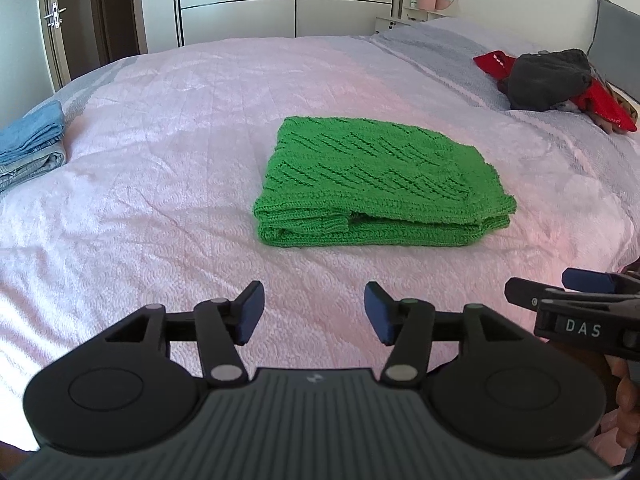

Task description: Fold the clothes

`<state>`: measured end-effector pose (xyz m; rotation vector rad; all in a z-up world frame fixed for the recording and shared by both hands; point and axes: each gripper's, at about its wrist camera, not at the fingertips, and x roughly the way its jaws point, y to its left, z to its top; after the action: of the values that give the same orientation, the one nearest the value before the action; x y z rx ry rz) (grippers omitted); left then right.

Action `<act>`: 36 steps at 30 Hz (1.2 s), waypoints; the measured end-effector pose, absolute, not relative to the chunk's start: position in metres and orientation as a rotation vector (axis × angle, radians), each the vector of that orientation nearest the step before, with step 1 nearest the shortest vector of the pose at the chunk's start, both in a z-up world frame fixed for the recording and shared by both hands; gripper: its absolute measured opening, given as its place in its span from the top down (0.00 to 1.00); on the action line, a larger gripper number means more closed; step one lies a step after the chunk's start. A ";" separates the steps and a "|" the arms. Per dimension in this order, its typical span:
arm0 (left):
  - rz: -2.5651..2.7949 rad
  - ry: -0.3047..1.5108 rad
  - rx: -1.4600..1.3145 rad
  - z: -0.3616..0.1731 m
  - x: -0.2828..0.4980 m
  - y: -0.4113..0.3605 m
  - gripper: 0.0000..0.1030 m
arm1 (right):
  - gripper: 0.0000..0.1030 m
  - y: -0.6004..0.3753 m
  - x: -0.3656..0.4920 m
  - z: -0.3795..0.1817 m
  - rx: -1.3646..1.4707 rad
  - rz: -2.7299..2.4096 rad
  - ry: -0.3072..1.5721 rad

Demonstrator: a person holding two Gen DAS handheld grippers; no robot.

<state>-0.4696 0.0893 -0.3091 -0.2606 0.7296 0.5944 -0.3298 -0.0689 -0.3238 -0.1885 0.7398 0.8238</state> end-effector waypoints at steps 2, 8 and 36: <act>0.592 0.732 -0.262 -0.310 -0.470 0.090 0.49 | 0.25 -0.067 -0.331 -0.324 -0.195 0.824 0.739; 0.583 0.737 -0.265 -0.313 -0.470 0.091 0.47 | 0.25 -0.061 -0.332 -0.325 -0.209 0.837 0.738; 0.528 0.749 -0.452 -0.350 -0.462 0.150 0.47 | 0.25 -0.057 -0.276 -0.368 -0.130 0.808 0.884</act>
<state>-0.4620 0.1499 -0.3495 -0.4523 0.7494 0.5278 -0.2761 -0.0569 -0.3681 -0.1300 0.8840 0.8075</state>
